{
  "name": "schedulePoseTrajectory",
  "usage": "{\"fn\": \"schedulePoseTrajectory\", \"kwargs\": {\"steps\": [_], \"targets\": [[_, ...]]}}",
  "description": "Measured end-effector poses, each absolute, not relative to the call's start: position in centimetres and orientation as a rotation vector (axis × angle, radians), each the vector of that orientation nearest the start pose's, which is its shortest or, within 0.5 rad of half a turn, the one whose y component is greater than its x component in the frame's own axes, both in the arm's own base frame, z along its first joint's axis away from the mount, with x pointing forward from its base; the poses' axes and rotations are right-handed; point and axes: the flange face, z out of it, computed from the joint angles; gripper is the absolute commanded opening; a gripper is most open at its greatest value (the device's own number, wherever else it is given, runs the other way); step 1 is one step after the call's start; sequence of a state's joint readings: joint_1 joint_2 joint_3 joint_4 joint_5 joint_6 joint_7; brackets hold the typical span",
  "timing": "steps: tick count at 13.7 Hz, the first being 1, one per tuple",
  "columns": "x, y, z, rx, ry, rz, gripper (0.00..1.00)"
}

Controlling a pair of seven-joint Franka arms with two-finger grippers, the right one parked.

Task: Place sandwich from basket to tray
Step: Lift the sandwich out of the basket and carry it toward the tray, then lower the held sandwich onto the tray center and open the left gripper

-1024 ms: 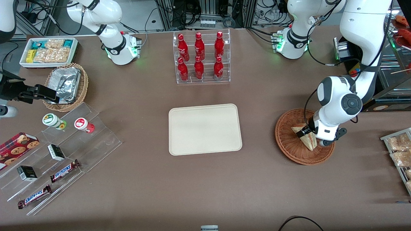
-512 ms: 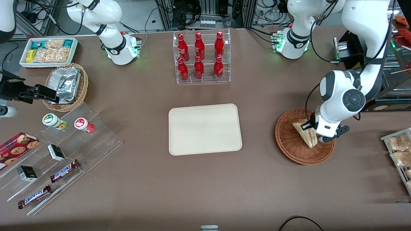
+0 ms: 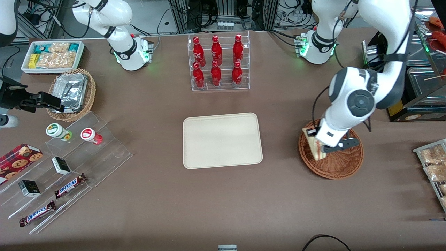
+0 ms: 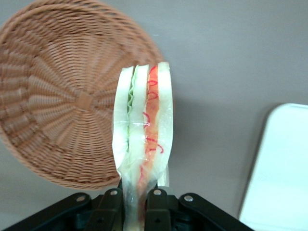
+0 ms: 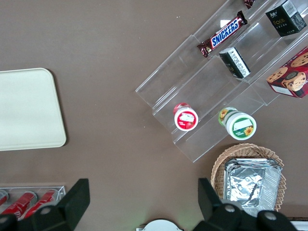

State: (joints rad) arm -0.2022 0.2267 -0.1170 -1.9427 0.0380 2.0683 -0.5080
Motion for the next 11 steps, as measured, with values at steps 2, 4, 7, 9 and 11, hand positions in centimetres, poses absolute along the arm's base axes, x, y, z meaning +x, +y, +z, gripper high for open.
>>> {"fn": "schedulePoseTrajectory", "kwargs": {"steps": [2,4,7,9,11], "targets": [[56.0,-22.0,36.1,-3.094,-0.164,0.122,0.00],[55.6,-26.1,35.5,-3.113,-0.081,0.131,0.00],[55.5,-31.6,34.5,-3.159,-0.016,0.159,0.00],[55.5,-34.6,33.6,-3.166,0.002,0.162,0.00],[55.3,-37.5,32.7,-3.169,0.005,0.164,0.00]]}}
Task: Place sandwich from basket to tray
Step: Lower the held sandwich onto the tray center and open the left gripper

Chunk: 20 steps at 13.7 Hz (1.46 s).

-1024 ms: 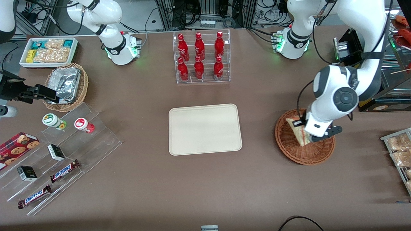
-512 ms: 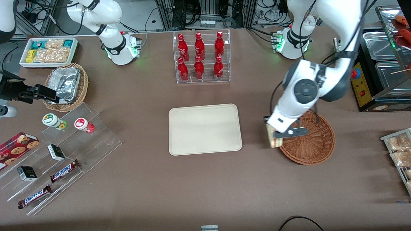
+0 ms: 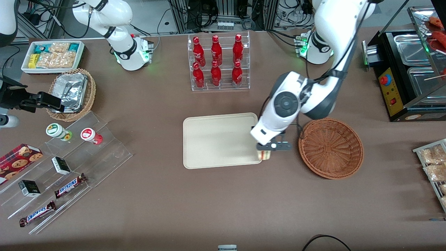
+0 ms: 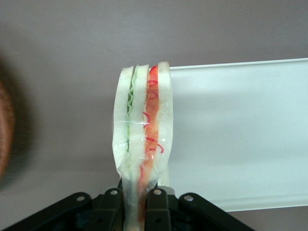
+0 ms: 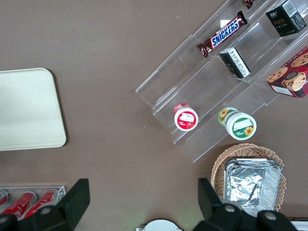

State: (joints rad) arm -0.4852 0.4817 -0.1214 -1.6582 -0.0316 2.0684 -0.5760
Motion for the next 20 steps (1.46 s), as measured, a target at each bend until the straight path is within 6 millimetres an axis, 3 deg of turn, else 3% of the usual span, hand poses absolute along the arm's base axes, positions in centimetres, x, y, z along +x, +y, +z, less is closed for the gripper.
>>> {"fn": "schedulePoseTrajectory", "kwargs": {"steps": [7,10,15,20], "targets": [[53.1,-47.7,27.4,-3.170,-0.026,0.198,0.00],[51.9,-50.5,25.8,-3.171,-0.039,0.214,0.00],[51.4,-51.5,25.9,-3.189,-0.037,0.231,0.00],[51.3,-51.4,24.4,-3.174,-0.049,0.257,0.00]]}}
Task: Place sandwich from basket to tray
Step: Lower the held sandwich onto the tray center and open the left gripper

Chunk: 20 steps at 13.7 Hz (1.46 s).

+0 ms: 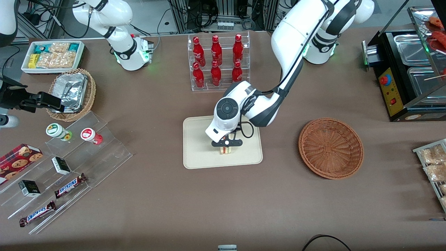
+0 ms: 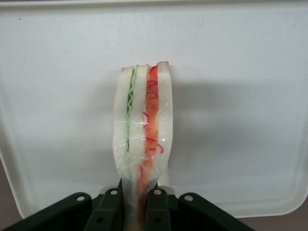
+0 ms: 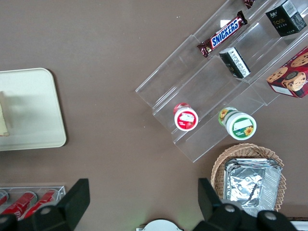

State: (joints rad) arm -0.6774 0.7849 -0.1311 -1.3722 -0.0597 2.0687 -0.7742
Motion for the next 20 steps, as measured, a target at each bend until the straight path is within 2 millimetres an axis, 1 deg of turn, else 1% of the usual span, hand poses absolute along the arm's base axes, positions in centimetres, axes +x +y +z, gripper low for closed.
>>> {"fn": "schedulePoseTrajectory", "kwargs": {"steps": [3,4,5,9,11,13,16,20], "targets": [[51.3,-51.4,23.8,-3.169,-0.105,0.261,0.00],[51.3,-51.4,23.8,-3.170,-0.115,0.259,0.38],[51.3,-51.4,23.7,-3.169,-0.120,0.259,0.99],[51.5,-51.5,23.9,-3.178,-0.123,0.248,1.00],[51.9,-51.8,24.8,-3.192,-0.124,0.230,1.00],[52.5,-52.1,26.8,-3.199,-0.121,0.223,1.00],[53.5,-52.2,31.0,-3.200,-0.118,0.224,1.00],[53.9,-51.8,36.1,-3.219,-0.119,0.183,1.00]]}}
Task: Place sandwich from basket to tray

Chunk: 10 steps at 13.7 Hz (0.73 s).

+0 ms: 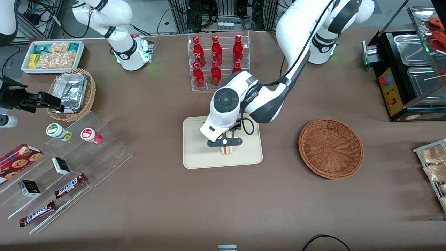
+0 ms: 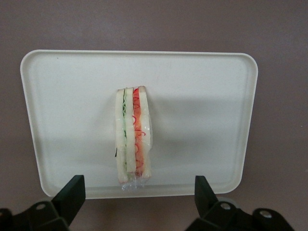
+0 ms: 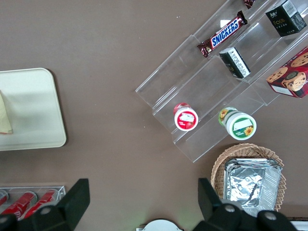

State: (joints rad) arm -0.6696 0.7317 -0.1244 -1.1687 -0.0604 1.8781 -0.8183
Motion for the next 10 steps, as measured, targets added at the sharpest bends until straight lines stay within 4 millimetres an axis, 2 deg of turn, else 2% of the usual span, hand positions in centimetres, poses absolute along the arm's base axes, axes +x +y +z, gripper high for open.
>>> {"fn": "schedulePoseTrajectory", "kwargs": {"steps": [2,4,6,10], "targets": [[53.9,-50.8,38.9,-3.206,-0.126,0.178,1.00],[54.9,-48.6,41.7,-3.186,-0.162,0.141,1.00],[56.2,-45.4,43.4,-3.148,-0.089,0.150,1.00],[59.6,-37.8,44.7,-3.131,-0.021,0.207,1.00]]}}
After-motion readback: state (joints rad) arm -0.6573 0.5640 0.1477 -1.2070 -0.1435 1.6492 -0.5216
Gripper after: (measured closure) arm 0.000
